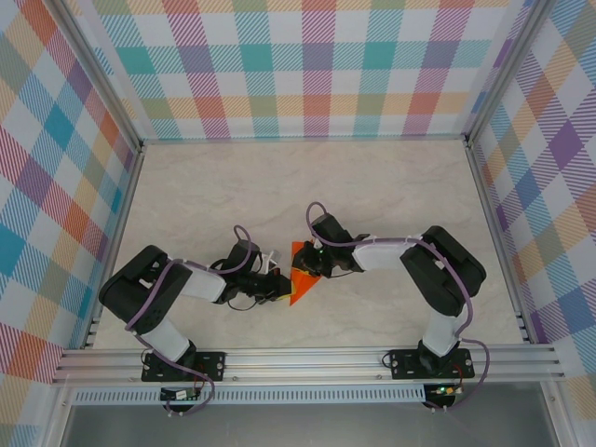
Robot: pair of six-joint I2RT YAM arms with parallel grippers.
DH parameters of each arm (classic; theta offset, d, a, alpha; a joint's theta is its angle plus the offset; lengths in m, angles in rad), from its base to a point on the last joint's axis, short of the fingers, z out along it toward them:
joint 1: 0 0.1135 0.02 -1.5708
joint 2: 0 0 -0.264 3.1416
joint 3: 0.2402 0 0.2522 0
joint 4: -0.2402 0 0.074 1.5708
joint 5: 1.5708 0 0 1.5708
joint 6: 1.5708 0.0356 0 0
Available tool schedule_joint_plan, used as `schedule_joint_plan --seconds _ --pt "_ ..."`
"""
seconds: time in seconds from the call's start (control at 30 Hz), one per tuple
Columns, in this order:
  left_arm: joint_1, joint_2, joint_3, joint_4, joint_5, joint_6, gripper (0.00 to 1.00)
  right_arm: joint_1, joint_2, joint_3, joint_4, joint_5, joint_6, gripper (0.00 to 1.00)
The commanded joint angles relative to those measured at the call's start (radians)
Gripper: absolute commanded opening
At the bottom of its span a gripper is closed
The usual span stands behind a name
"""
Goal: Fold a paper plane with a square sheet of paper (pick it up from the middle)
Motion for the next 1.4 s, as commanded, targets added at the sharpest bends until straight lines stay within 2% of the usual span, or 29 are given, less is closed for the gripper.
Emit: schedule_joint_plan --seconds 0.0,0.37,0.53,0.63,0.73,0.8,0.97,1.17,1.37 --pt "0.022 0.032 -0.021 -0.015 -0.012 -0.004 0.0 -0.008 0.015 0.018 -0.027 0.027 -0.003 0.19" --pt "0.025 0.054 -0.014 -0.029 -0.005 0.002 0.0 -0.016 0.065 0.031 -0.027 0.017 -0.014 0.2" --pt "0.024 0.007 -0.01 -0.117 -0.032 0.044 0.13 -0.019 0.1 0.04 -0.045 -0.012 -0.016 0.19" --pt "0.021 -0.035 -0.001 -0.185 -0.041 0.07 0.17 -0.02 0.105 0.028 -0.042 -0.013 -0.009 0.19" --pt "0.016 -0.052 0.021 -0.259 -0.055 0.102 0.14 -0.02 0.101 0.018 -0.041 -0.012 -0.007 0.19" --pt "0.015 -0.048 0.022 -0.252 -0.052 0.102 0.08 -0.02 0.095 0.015 -0.046 -0.011 -0.009 0.19" --pt "0.0 -0.04 0.009 -0.196 -0.032 0.08 0.02 -0.02 0.079 0.0 -0.065 0.0 -0.016 0.19" --pt "-0.013 -0.025 -0.007 -0.2 -0.002 0.074 0.01 -0.02 0.08 -0.009 -0.086 0.004 -0.019 0.19" --pt "-0.013 -0.072 -0.009 -0.199 0.028 0.069 0.07 -0.02 0.071 -0.019 -0.112 0.012 -0.029 0.19"
